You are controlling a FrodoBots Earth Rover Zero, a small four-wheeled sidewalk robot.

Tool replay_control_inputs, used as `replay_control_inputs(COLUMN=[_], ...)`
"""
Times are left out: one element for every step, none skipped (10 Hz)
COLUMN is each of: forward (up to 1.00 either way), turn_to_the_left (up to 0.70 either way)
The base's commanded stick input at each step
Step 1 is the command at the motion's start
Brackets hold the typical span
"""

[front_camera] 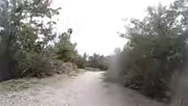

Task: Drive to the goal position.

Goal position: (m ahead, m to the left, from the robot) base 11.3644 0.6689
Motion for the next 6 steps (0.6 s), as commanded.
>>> replay_control_inputs(forward=[0.45, 0.45, 0.45, 0.45, 0.45, 0.45], turn_to_the_left=[-0.07, -0.2, -0.2, -0.07, 0.0, 0.0])
